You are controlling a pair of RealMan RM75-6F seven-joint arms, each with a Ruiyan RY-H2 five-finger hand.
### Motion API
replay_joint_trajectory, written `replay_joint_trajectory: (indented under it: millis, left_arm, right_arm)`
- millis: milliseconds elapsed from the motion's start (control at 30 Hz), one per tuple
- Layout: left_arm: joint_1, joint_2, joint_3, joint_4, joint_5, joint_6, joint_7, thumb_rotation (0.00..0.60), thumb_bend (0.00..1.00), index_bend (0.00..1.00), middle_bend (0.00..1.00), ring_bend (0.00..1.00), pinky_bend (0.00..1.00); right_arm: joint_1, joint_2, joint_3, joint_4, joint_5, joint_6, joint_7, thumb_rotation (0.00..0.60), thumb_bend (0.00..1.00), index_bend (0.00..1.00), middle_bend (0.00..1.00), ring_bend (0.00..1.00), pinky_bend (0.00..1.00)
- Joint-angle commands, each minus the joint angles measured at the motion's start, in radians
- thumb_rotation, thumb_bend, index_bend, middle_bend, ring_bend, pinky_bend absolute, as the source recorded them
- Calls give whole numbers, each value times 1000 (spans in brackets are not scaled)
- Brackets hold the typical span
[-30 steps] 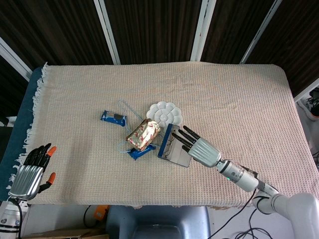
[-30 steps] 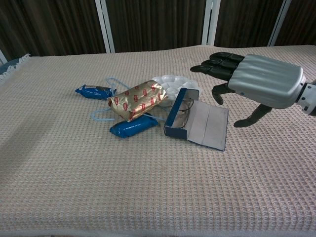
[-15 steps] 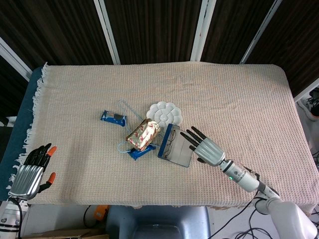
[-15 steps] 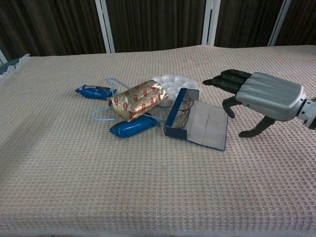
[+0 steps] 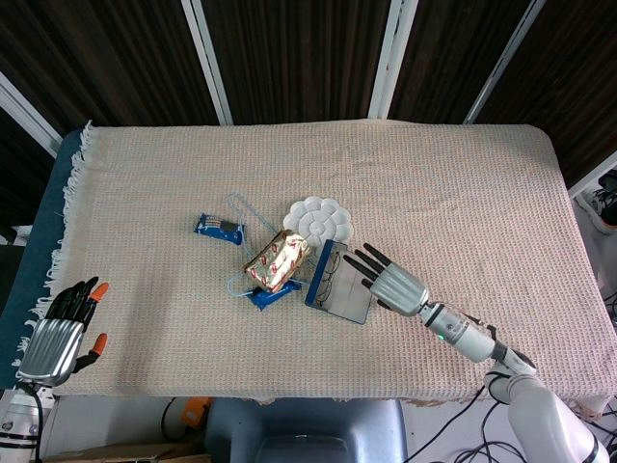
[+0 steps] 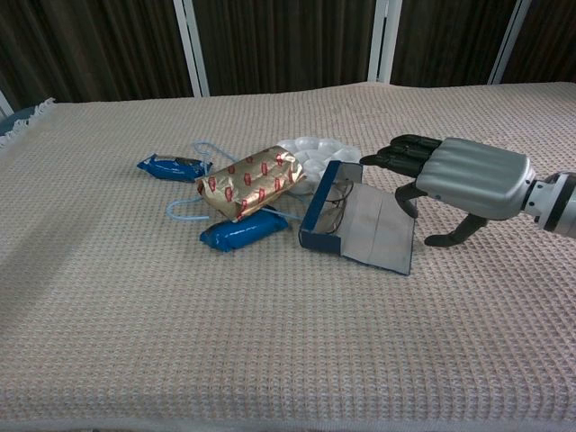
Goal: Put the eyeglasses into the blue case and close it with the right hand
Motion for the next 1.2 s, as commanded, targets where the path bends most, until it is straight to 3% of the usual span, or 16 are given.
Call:
replay_joint_trajectory:
  millis: [33,300,1200]
  left_arm:
    - [-1,-1,1,0,1,-1,2,600,385,0,0,0,123]
    - [3,0,3,-2,6,6,4,600,386,0,0,0,123]
    - [-1,-7,7,-3,9,-4,18,600,384,0,0,0,125]
  right_arm:
    - [8,3,-7,2,-9,-3,-16,600,363,648,86,0,0]
    - [21,-3,-23,10,-27,-17,-94,600,363,639,86,0,0]
    - [31,-34,-15,53,-8,-38,-91,600,363,620,86,0,0]
